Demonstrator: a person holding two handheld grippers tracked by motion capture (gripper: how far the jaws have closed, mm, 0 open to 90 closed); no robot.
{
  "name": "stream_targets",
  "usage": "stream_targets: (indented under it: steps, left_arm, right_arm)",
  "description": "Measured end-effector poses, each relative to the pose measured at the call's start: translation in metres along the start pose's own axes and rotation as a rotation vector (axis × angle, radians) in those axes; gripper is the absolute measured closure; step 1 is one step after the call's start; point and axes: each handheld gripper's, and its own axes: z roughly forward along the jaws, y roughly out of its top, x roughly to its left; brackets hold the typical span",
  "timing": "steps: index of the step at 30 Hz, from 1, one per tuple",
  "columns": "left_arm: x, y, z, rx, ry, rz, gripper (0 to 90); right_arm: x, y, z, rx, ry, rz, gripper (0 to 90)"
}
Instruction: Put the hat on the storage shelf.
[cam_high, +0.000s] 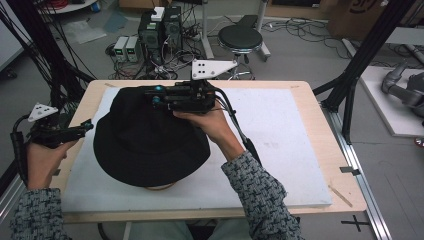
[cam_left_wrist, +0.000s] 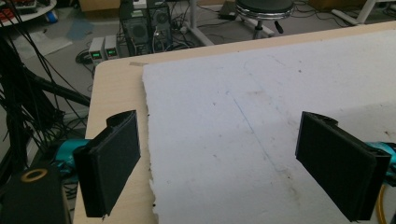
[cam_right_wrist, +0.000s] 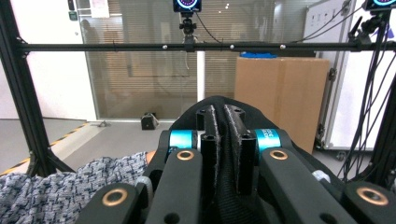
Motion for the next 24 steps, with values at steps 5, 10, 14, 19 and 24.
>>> stream_targets:
  steps: [5,10,14,19,24]
  left_arm:
    - [0.0,0.0,0.0,-0.001,0.001,0.0,14.2]
    - [0.001,0.0,-0.001,0.0,0.001,-0.002,14.2]
    - [0.001,0.0,-0.001,-0.004,0.0,-0.004,14.2]
    - [0.002,0.0,-0.002,-0.002,0.003,-0.005,14.2]
    - [0.003,-0.001,-0.002,-0.003,0.005,-0.008,14.2]
  right_arm:
    - [0.001,-0.003,-0.001,0.002,0.006,0.002,85.5]
    - [0.002,-0.008,0.0,0.01,0.013,0.004,85.4]
    - [0.003,-0.011,0.004,0.03,0.018,0.004,85.0]
    - [0.003,-0.014,0.008,0.064,0.011,-0.004,82.9]
    - [0.003,-0.019,0.013,0.105,0.007,0.007,80.5]
